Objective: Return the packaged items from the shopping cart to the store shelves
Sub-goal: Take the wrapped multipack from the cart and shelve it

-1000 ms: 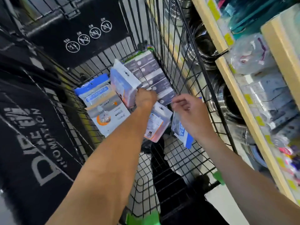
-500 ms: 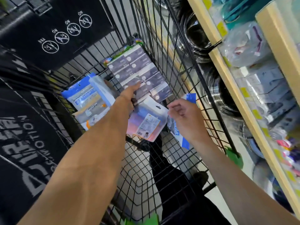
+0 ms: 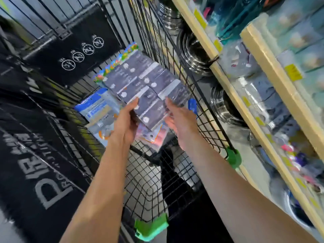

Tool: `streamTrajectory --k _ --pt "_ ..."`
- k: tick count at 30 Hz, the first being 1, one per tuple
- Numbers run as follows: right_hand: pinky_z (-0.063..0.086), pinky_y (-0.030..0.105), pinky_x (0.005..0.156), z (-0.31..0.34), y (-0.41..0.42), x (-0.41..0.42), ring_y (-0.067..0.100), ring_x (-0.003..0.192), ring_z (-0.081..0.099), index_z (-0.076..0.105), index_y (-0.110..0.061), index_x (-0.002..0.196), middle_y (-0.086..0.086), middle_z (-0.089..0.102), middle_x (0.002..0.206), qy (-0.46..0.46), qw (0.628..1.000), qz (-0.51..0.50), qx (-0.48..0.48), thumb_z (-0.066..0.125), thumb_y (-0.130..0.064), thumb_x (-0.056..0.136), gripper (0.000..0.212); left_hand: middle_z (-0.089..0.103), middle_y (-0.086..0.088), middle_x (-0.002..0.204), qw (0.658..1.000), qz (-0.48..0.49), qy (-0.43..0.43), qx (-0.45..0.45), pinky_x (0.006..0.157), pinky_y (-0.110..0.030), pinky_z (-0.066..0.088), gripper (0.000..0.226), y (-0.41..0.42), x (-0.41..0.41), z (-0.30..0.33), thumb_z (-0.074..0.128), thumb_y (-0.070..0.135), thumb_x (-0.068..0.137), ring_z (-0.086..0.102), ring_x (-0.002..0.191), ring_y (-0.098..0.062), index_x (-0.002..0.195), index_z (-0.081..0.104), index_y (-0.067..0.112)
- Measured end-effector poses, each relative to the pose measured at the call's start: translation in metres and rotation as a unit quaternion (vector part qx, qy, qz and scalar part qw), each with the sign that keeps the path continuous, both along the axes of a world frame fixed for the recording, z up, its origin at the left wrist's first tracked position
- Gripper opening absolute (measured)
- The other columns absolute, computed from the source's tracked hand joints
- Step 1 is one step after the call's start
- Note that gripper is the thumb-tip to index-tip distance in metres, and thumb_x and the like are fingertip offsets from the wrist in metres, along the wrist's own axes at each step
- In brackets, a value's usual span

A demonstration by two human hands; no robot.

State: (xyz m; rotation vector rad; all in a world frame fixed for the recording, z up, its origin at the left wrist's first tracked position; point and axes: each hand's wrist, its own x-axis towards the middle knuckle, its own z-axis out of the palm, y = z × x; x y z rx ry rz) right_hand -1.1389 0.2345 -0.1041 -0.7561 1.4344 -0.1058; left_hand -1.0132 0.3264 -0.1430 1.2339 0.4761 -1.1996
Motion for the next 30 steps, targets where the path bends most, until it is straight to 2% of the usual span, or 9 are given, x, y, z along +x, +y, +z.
streamTrajectory --k 5,8,10,13,17,19,24,27,30 --pt "0.058 0.039 0.084 0.024 0.014 -0.011 0.023 0.096 0.072 0.07 -0.02 0.096 -0.001 0.076 0.095 -0.032 0.996 -0.063 -0.052 0.091 -0.038 0.066 0.041 0.066 -0.007 0.086 0.994 -0.032 -0.104 0.023 0.064 -0.02 0.052 0.024 0.028 -0.033 0.051 0.074 0.008 0.077 0.067 0.073 -0.011 0.093 0.057 0.005" --pt "0.058 0.052 0.086 0.051 0.026 -0.023 0.032 0.106 0.069 0.071 -0.017 0.106 0.004 0.075 0.107 -0.114 0.989 -0.089 -0.027 0.095 -0.048 0.05 0.068 0.061 0.003 0.063 0.99 -0.039 -0.137 -0.012 0.069 -0.023 0.051 0.025 0.044 -0.048 0.088 0.073 0.01 0.077 0.063 0.068 -0.01 0.066 0.051 0.013" --pt "0.059 0.052 0.085 0.079 0.028 -0.032 0.027 0.11 0.068 0.064 -0.016 0.121 0.004 0.071 0.118 -0.16 0.982 -0.091 -0.043 0.094 -0.043 0.053 0.08 0.064 0.001 0.07 0.987 -0.06 -0.147 -0.038 0.079 -0.027 0.051 0.029 0.051 -0.053 0.112 0.083 0.018 0.069 0.065 0.074 -0.013 0.06 0.055 0.017" --pt "0.059 0.027 0.079 0.122 0.018 -0.057 0.001 0.095 0.068 0.047 -0.012 0.136 0.005 0.061 0.126 -0.164 0.959 -0.152 -0.172 0.088 -0.013 0.071 0.076 0.074 -0.003 0.082 0.976 -0.094 -0.185 -0.067 0.095 -0.037 0.048 0.025 0.051 -0.066 0.152 0.084 0.02 0.069 0.068 0.09 -0.021 0.077 0.065 0.005" --pt "0.05 0.035 0.097 0.158 -0.01 -0.093 0.016 0.113 0.057 0.051 -0.015 0.134 0.002 0.055 0.13 -0.011 0.895 -0.109 -0.433 0.09 -0.027 0.067 0.078 0.055 0.009 0.042 0.948 -0.174 -0.264 -0.036 0.049 -0.017 0.047 0.044 0.033 -0.077 0.21 0.056 -0.008 0.088 0.053 0.037 0.001 0.052 0.06 0.017" --pt "0.047 0.045 0.101 0.17 -0.026 -0.105 0.023 0.12 0.054 0.055 -0.015 0.131 0.003 0.057 0.13 0.024 0.878 -0.061 -0.474 0.09 -0.034 0.064 0.078 0.062 0.01 0.05 0.911 -0.263 -0.317 -0.037 0.046 -0.02 0.042 0.042 0.019 -0.083 0.24 0.059 -0.008 0.087 0.057 0.041 0.0 0.06 0.068 0.023" --pt "0.041 0.032 0.108 0.195 -0.047 -0.153 0.019 0.127 0.048 0.05 -0.021 0.139 -0.001 0.049 0.132 -0.01 0.885 -0.075 -0.46 0.093 -0.032 0.061 0.09 0.061 0.015 0.068 0.748 -0.505 -0.432 -0.004 0.058 -0.022 0.042 0.017 -0.03 -0.097 0.298 0.08 0.021 0.078 0.056 0.06 -0.003 0.073 0.064 0.026" --pt "0.023 0.028 0.116 0.208 -0.048 -0.208 0.018 0.141 0.03 0.036 -0.021 0.149 0.006 0.036 0.151 0.053 0.875 -0.045 -0.479 0.093 -0.037 0.059 0.108 0.062 -0.003 0.068 0.572 -0.645 -0.505 0.038 0.063 -0.033 0.04 0.03 -0.069 -0.115 0.328 0.088 0.037 0.067 0.054 0.064 -0.019 0.07 0.063 0.02" --pt "0.024 0.033 0.12 0.214 -0.044 -0.256 0.019 0.144 0.031 0.032 -0.017 0.152 0.005 0.034 0.157 0.047 0.886 0.016 -0.462 0.094 -0.036 0.058 0.114 0.07 -0.003 0.094 0.409 -0.721 -0.557 0.048 0.079 -0.038 0.05 0.029 -0.104 -0.147 0.352 0.085 0.028 0.075 0.063 0.082 -0.02 0.097 0.069 0.017"
